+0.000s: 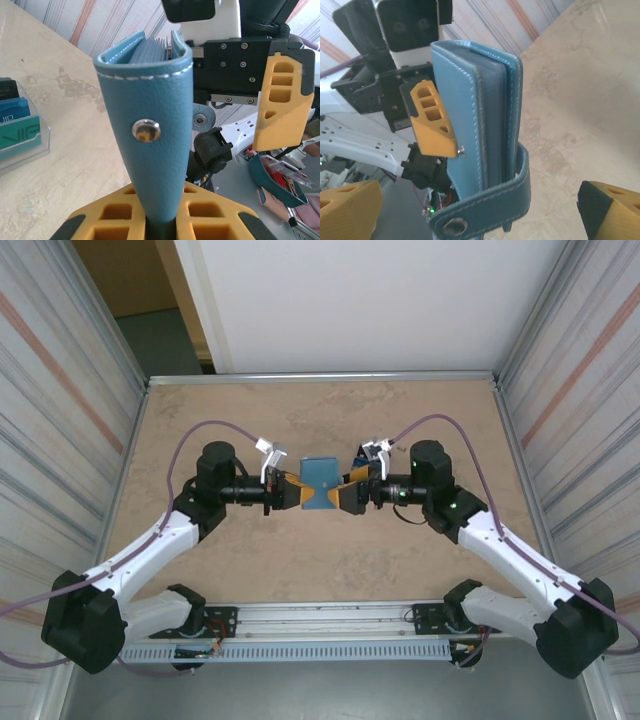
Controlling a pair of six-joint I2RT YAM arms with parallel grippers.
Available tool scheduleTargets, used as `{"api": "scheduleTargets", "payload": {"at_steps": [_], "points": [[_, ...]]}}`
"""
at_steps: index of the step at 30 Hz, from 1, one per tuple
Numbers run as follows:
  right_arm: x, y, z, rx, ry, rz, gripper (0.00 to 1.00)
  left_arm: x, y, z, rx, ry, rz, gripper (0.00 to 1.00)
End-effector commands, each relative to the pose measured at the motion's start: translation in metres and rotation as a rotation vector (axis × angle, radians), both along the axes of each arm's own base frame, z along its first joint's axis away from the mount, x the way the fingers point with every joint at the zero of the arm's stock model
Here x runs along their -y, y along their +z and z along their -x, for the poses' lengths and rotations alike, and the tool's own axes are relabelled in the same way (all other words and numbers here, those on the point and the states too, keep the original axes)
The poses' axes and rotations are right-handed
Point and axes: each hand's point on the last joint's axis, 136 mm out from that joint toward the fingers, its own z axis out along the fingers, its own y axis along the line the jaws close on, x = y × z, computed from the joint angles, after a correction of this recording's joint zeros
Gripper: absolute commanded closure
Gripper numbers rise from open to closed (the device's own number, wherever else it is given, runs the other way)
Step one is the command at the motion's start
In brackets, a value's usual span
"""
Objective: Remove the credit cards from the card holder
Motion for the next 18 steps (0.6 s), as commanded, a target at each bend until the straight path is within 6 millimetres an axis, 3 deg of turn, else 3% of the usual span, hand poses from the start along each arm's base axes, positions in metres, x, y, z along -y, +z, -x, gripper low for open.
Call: {"api": "scheduleTargets", "payload": {"at_steps": [1, 4, 13, 18], "points": [[-0.005, 0.008, -0.005, 0.046, 0.001, 0.015, 0.0, 0.0, 0.023, 0.004, 0.062, -0.032, 0.045, 1.0], [-0.004, 0.005, -0.01, 0.044, -0.017, 0.026, 0.05, 0.0, 0.025, 0.005, 0.066, -0.039, 0.052, 1.0], [0.012, 0.017, -0.006, 0.063, 0.0, -0.077, 0.41, -0.002, 0.044, 0.017, 0.121, -0.081, 0.11, 1.0], [0.015, 0.018, -0.004, 0.067, 0.005, -0.09, 0.51, -0.003, 0.05, 0.022, 0.139, -0.092, 0.123, 1.0]]}}
